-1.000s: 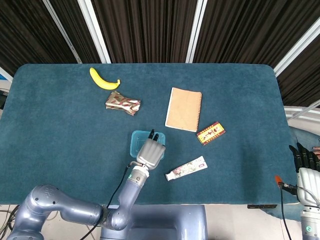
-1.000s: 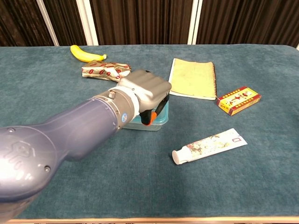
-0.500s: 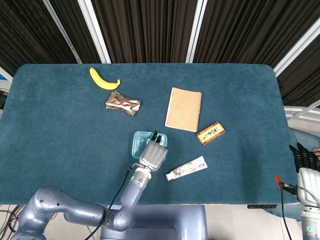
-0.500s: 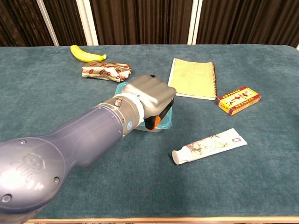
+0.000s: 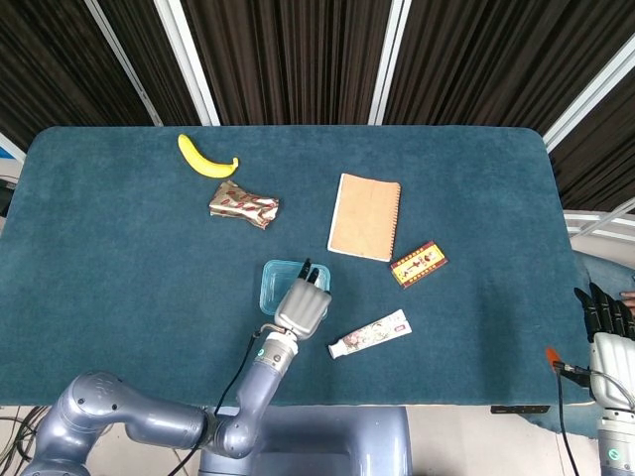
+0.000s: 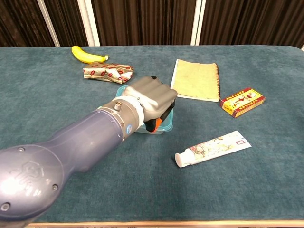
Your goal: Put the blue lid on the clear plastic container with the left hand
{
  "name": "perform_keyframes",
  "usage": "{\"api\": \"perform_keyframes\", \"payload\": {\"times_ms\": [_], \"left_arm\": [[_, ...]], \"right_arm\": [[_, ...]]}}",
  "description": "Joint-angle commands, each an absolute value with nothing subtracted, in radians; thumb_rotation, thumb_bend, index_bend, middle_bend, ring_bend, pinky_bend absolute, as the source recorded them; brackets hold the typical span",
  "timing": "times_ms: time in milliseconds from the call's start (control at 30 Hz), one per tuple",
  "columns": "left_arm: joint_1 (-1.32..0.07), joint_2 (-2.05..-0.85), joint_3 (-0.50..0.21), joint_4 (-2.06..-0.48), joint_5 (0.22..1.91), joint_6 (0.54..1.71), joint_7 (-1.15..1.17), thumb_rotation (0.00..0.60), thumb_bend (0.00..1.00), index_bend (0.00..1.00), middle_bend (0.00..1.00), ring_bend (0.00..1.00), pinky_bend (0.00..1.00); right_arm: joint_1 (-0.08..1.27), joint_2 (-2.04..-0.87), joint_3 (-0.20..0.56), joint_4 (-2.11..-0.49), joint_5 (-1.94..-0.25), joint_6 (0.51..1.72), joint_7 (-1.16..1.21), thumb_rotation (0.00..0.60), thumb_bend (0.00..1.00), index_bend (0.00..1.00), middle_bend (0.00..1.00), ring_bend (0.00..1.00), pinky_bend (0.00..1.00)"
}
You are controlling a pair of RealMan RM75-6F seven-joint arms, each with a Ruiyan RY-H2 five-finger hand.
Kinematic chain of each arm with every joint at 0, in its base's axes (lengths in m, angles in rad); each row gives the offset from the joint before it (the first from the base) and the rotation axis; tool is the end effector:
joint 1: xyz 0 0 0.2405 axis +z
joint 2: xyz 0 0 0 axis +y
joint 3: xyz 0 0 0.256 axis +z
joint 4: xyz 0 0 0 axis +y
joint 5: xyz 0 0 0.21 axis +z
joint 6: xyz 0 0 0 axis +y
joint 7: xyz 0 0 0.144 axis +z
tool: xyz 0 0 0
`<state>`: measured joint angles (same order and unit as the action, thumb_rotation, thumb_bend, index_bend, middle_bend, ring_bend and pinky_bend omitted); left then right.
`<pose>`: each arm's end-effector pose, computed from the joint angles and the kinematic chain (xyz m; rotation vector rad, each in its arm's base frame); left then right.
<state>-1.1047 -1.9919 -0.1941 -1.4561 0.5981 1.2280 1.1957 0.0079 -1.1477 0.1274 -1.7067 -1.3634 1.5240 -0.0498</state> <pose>-0.0126 0.2964 -0.1267 -2.0316 -0.5325 -0.5945 -0.3138 -0.1699 0.1641 1.1459 -0.9800 0.9017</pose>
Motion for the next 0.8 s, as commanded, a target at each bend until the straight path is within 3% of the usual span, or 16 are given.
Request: {"api": "perform_keyframes", "payload": {"times_ms": [33, 133, 267, 367, 500, 667, 800], "left_arm": [[-1.095, -1.957, -0.227, -1.505, 0.645, 1.263, 1.164, 0.600, 0.51, 0.59, 0.50, 0.15, 0.08], [-1.075, -1.898, -0.251, -1.576, 0.711, 1.317, 1.127, 0.600, 0.45, 0.54, 0.45, 0.14, 0.08], [-0.998, -1.754, -0.271, -1.740, 0.771, 1.428, 1.083, 0.600, 0.33, 0.31, 0.23, 0.01, 0.03], [-0.929, -1.652, -0.242, -1.844, 0.816, 1.488, 1.048, 0.600, 0.29, 0.22, 0.16, 0.00, 0.03], [-0.769, -1.473, -0.143, -1.968, 0.898, 1.593, 0.933, 0.600, 0.27, 0.17, 0.13, 0.00, 0.03], [-0.570, -1.281, -0.009, -2.018, 1.008, 1.605, 0.619, 0.600, 0.26, 0.15, 0.10, 0.00, 0.01], [-0.471, -1.227, 0.066, -1.980, 1.111, 1.625, 0.449, 0.600, 0.26, 0.15, 0.09, 0.00, 0.00]], "right_arm": [[0.008, -1.148, 0.127, -1.706, -1.365, 1.526, -0.050, 0.600, 0.27, 0.09, 0.01, 0.04, 0.00], [0.008, -1.150, 0.127, -1.701, -1.369, 1.530, -0.054, 0.600, 0.27, 0.09, 0.01, 0.04, 0.00], [0.008, -1.155, 0.128, -1.693, -1.374, 1.536, -0.063, 0.600, 0.27, 0.09, 0.01, 0.04, 0.00], [0.008, -1.156, 0.127, -1.690, -1.377, 1.538, -0.069, 0.600, 0.27, 0.09, 0.01, 0.03, 0.00], [0.010, -1.156, 0.125, -1.684, -1.386, 1.540, -0.082, 0.600, 0.27, 0.09, 0.01, 0.03, 0.00], [0.008, -1.161, 0.120, -1.681, -1.397, 1.551, -0.107, 0.600, 0.27, 0.09, 0.01, 0.02, 0.00], [0.008, -1.164, 0.118, -1.680, -1.405, 1.557, -0.118, 0.600, 0.27, 0.09, 0.01, 0.02, 0.00]]}}
